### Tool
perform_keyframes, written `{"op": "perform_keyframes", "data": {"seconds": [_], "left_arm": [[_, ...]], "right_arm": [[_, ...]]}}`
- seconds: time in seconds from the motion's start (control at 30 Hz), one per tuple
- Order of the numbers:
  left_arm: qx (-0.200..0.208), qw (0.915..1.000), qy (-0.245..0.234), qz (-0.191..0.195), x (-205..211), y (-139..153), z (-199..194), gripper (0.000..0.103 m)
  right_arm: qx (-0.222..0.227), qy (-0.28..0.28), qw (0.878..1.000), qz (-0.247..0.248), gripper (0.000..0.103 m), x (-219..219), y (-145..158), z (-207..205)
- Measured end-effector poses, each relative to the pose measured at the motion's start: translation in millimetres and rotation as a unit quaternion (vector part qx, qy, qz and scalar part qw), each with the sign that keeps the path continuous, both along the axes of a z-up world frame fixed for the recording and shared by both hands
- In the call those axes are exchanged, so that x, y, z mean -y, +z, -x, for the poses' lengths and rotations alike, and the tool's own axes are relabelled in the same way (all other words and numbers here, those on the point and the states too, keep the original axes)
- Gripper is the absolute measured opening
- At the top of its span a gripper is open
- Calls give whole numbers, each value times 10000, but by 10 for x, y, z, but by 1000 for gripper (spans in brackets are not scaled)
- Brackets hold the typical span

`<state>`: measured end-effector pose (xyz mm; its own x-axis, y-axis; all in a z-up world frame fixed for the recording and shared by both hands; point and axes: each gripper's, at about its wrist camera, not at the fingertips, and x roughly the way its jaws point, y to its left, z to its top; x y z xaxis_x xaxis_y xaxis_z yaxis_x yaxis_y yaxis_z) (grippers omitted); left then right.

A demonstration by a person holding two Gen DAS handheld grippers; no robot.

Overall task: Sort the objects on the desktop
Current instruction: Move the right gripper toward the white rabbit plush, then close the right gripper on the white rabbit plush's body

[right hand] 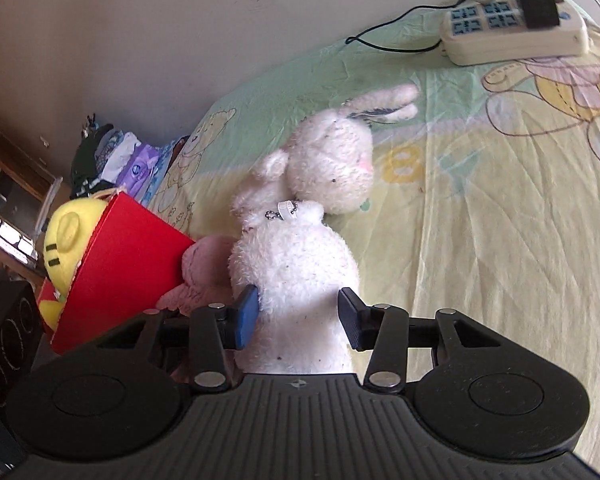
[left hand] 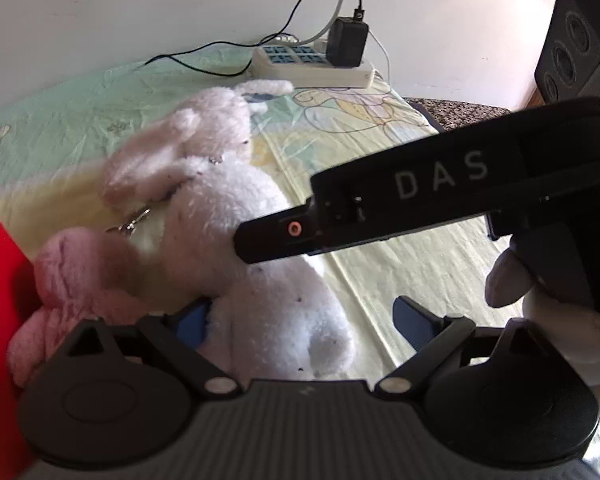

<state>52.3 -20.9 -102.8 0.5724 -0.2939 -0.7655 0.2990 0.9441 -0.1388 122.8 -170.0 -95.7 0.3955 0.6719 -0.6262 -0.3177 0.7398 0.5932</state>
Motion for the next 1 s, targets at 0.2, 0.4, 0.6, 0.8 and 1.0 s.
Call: {"op": "perform_keyframes", "data": {"seconds": [0.2,0.4,0.6,0.8,1.0], "left_arm": [[282,9991,-298,64,225,145,-4,96],[321,9965,-738,246,412,187,-35,97],[416,9946,-948,55,459,171,-6,97],[364,9960,-797,194,212,279,74,93],[-135,9970,-23,759,-127,106,-205,90]], "right_arm": [[-22,-607,9980,-149,47,400,-39,85],[3,-1036,9934,-487,46,742,-51,149],[156,-637,9950,-750,46,787,-36,167],[-98,-577,9945,-866,46,729,-225,24],[-346,-729,9873,-1367,46,871,-372,27]]}}
